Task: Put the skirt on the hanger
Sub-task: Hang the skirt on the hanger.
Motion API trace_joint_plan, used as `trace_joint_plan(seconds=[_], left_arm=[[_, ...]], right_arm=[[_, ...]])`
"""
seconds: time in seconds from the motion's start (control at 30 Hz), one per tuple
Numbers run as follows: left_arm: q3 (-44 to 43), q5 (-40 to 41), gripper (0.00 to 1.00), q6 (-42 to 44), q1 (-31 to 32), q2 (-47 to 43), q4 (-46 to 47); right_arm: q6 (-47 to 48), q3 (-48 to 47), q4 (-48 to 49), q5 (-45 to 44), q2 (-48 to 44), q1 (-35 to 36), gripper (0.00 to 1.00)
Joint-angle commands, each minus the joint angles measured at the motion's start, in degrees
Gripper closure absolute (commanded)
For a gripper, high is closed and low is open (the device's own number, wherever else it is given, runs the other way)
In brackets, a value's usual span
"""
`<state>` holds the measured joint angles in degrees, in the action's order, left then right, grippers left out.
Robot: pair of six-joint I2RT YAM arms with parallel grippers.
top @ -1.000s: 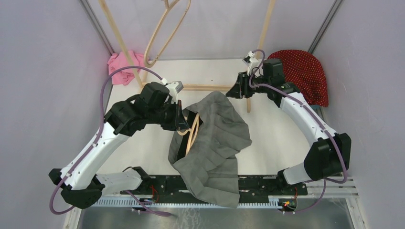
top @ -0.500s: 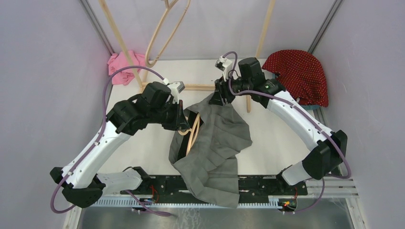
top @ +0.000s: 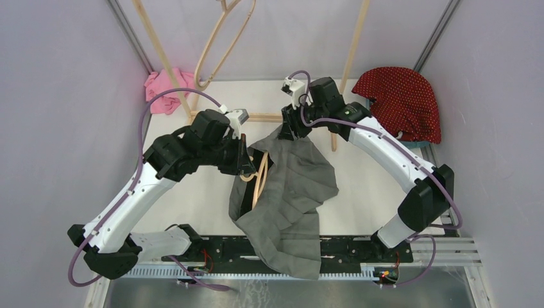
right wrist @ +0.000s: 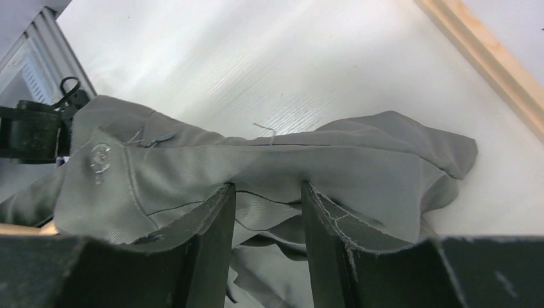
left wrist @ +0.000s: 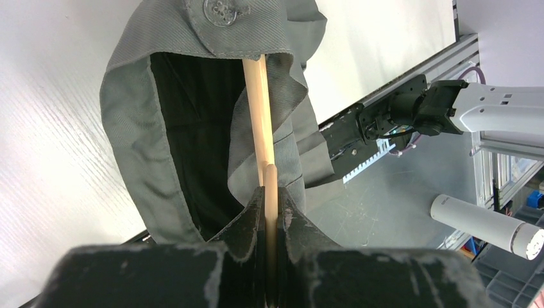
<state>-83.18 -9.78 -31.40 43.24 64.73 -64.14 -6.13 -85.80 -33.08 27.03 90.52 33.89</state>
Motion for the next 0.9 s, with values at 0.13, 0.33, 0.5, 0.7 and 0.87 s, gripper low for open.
trace_joint_plan(seconds=[0.13, 0.33, 0.5, 0.7, 0.87], left_arm=[[-2.87, -3.84, 0.97, 1.43, 0.26, -1.14, 4.86], [-3.25, -3.80, 0.97, 1.19, 0.24, -1.45, 4.77], [-4.97, -2.16, 0.97, 1.06, 0.26, -0.37, 4.64], [-9.44, 2.48, 0.97, 1.42, 0.20, 3.90, 4.35], [-16.03, 5.21, 0.97, 1.71, 0.26, 9.44, 4.25]], right_arm=[[-0.19, -5.10, 1.72, -7.35, 3.35, 0.16, 0.54], [-0.64, -7.08, 2.06, -9.77, 5.54, -0.09, 0.54], [-0.70, -9.90, -0.06, -10.40, 4.98, -2.01, 0.54], [0.31, -10.39, -5.24, -10.20, -3.22, -2.24, 0.50], [-0.13, -6.46, -8.96, -8.91, -11.92, -1.52, 0.47]])
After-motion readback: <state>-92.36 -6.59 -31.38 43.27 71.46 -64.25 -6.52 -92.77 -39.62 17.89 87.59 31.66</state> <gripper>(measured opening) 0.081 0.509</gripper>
